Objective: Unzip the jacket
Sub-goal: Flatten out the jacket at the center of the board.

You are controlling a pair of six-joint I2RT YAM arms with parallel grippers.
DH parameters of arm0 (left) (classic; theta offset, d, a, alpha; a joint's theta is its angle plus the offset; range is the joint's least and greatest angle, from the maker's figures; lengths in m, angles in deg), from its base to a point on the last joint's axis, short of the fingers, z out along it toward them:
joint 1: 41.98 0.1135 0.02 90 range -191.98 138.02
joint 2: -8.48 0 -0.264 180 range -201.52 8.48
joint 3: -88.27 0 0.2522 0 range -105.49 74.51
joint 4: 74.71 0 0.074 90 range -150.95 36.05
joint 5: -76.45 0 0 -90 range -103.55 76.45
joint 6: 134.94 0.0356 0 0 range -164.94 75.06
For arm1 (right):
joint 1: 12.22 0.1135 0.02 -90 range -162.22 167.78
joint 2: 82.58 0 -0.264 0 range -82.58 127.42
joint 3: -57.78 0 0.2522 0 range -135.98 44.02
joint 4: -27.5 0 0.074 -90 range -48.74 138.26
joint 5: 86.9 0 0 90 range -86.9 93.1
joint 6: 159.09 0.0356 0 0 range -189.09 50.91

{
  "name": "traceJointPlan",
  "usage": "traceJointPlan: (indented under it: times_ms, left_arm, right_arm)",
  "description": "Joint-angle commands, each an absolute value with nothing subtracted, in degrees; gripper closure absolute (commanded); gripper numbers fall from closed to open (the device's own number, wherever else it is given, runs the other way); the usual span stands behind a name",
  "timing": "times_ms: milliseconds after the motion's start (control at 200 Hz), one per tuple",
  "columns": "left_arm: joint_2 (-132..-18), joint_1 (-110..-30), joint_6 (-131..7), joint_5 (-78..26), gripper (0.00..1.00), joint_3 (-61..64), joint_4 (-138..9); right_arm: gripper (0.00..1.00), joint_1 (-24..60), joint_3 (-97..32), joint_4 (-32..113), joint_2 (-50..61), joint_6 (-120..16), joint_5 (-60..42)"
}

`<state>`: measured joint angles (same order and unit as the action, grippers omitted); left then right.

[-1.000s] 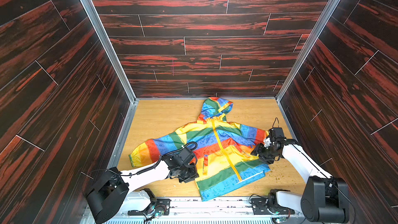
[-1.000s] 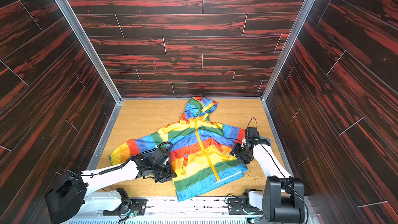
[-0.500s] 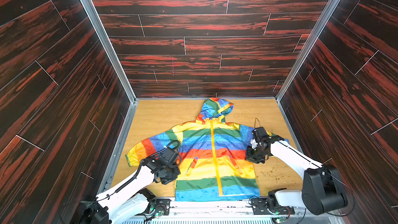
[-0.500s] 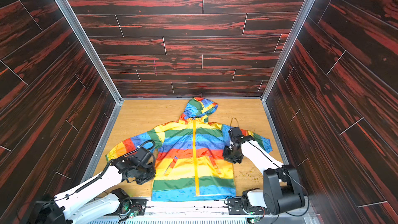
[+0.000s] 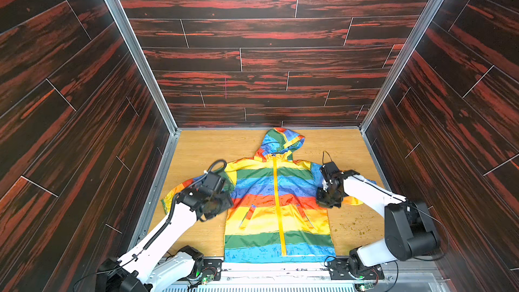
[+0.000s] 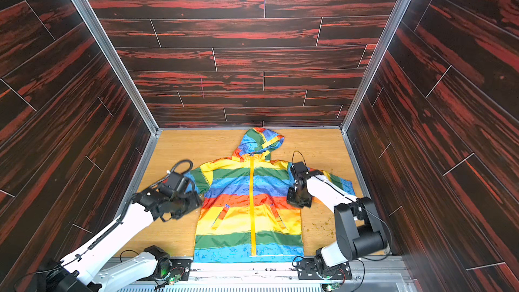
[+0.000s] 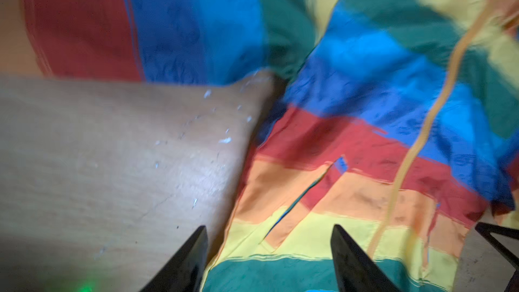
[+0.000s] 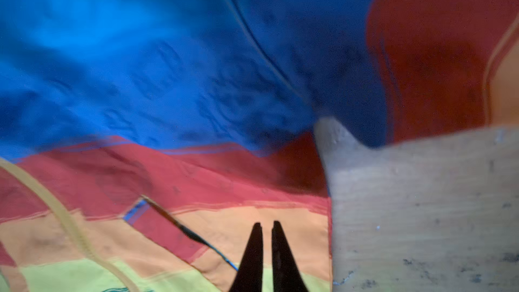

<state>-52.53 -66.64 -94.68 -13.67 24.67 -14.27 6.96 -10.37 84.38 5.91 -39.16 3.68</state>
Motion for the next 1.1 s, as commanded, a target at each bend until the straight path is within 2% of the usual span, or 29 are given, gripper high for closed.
traceJointPlan:
  times_ms: [0,110,256,331,356,406,431,461,626,907,982,1097]
  left_arm:
    - [-58.3,-66.2,-84.9,-10.6,0.26,15.5,-17.4]
    - [-68.8,-66.0,-78.8,-13.8,0.17,5.8,-17.9]
    - [-84.4,-65.9,-72.4,-19.1,0.16,-7.0,-17.1]
    - [-91.4,-65.9,-69.9,-21.2,0.16,-13.1,-18.4]
    - [-94.6,-65.9,-69.2,-21.3,0.11,-15.2,-18.4]
    - [-98.9,-65.9,-67.9,-22.2,0.10,-19.8,-19.0]
    - [-101.2,-65.9,-67.3,-22.8,0.02,-21.8,-19.6]
    - [-103.7,-65.9,-66.8,-23.2,0.00,-24.6,-20.0]
    - [-118.4,-66.3,-64.2,-23.3,0.00,-41.6,-17.8]
    - [-141.7,-69.8,-55.4,-14.1,0.01,-78.1,-6.9]
    - [-144.0,-70.3,-53.0,-11.9,0.00,-81.6,-7.9]
    - [-144.0,-71.2,-50.2,-8.4,0.00,-78.9,-13.3]
  right_arm:
    - [0.88,6.1,-18.8,80.5,11.1,-44.0,-0.2]
    - [0.84,5.3,-29.0,77.7,18.1,-47.5,-5.3]
    - [0.64,3.9,-39.8,75.8,26.1,-49.5,-8.2]
    - [0.57,3.2,-42.4,74.5,27.9,-49.9,-9.3]
    - [0.54,2.9,-42.8,73.9,28.1,-49.9,-9.5]
    - [0.49,2.8,-43.4,73.0,28.3,-50.0,-7.9]
    - [0.48,2.8,-43.4,72.4,28.1,-50.5,-7.2]
    - [0.47,2.8,-43.1,71.3,27.8,-51.2,-6.6]
    - [0.49,2.1,-40.3,65.4,25.4,-52.6,-2.8]
    - [0.51,-3.0,-31.9,53.9,19.1,-49.3,-11.8]
    - [0.51,-4.6,-30.2,52.9,17.5,-48.6,-13.0]
    - [0.50,-6.6,-27.4,50.9,15.5,-47.0,-16.1]
